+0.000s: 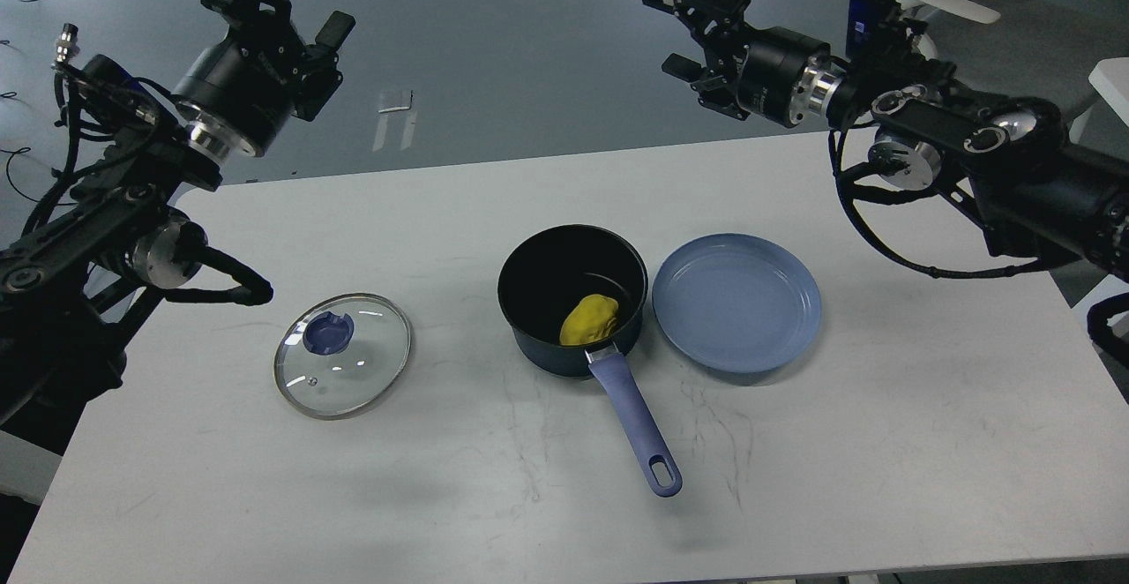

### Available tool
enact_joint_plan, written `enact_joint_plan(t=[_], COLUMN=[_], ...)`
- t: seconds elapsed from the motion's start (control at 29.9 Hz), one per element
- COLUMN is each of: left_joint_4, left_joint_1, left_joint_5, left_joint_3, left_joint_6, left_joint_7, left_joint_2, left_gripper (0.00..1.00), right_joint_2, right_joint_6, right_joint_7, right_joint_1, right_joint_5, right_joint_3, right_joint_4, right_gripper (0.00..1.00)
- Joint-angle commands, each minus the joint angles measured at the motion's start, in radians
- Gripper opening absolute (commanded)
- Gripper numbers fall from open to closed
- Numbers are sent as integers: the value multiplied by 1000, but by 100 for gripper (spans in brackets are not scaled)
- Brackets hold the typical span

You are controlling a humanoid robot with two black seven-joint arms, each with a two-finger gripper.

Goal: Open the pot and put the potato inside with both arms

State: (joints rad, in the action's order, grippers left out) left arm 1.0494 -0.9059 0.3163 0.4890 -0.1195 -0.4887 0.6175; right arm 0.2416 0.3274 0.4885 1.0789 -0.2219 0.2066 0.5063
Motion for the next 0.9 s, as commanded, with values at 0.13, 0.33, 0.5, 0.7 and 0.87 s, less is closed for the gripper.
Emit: enact_joint_plan(t=[0.13, 0.33, 0.5, 0.7, 0.87], left_joint_4=[-29, -81, -118, -124, -129], left_joint_1=[93, 174, 225, 252, 260], left_joint_5=[-28, -28, -28, -28, -28], left_joint_3=[52, 118, 155, 158, 168], left_joint_6=[-14, -97, -138, -183, -181], left_joint_7=[0, 0, 0, 0, 0], left_joint_2=[-48, -113, -163, -180, -200], left_gripper=[98, 98, 98, 98, 98], right_joint_2=[-42, -47, -57, -70, -85], right_joint_6=[71, 161, 161, 161, 161], right_joint_7=[0, 0, 0, 0, 0], right_joint_1=[-189, -240, -269, -286, -306], right_joint_5=[82, 84, 84, 84, 85], right_joint_3=[252, 260, 251, 246, 258], right_joint_4=[-34, -101, -132, -137, -137], right_gripper=[100, 100, 100, 100, 100])
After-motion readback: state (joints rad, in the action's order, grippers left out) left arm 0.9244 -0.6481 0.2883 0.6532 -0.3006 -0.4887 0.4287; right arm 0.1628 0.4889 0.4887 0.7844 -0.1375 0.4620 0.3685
